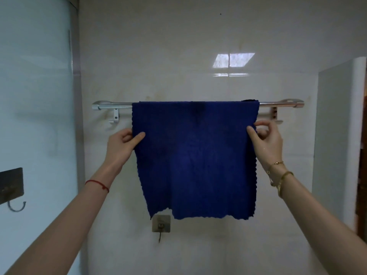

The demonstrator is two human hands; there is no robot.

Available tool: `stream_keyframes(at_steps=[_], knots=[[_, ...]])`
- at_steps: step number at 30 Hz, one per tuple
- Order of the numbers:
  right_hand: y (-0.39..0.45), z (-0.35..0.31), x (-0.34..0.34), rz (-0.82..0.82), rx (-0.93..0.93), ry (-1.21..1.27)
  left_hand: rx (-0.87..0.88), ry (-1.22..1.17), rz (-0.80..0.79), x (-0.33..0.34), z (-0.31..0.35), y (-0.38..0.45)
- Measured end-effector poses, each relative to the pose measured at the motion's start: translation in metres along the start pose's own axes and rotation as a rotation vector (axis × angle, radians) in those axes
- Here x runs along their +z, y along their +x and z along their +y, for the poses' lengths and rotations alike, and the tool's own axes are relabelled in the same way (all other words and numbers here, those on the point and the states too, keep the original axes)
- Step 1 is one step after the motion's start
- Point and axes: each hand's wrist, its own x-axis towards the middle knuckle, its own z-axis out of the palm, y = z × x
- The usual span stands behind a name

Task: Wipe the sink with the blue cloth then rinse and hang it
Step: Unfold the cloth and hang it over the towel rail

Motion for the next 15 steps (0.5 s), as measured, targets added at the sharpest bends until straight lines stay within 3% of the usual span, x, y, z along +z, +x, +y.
stream_keyframes(at_steps=[3, 10, 15], knots=[[0.006, -0.004, 0.001, -0.007, -0.053, 0.016, 0.062, -0.039, 0.052, -0.001, 0.007, 0.001], [0.049, -0.044, 0.011, 0.173, -0.193, -0.028, 0.126, -0.116, 0.151, 0.007, 0.042, 0.038], [0.075, -0.058, 0.012, 0.055, -0.148, -0.091, 0.13, -0.091, 0.21, 0.011, 0.054, 0.054]])
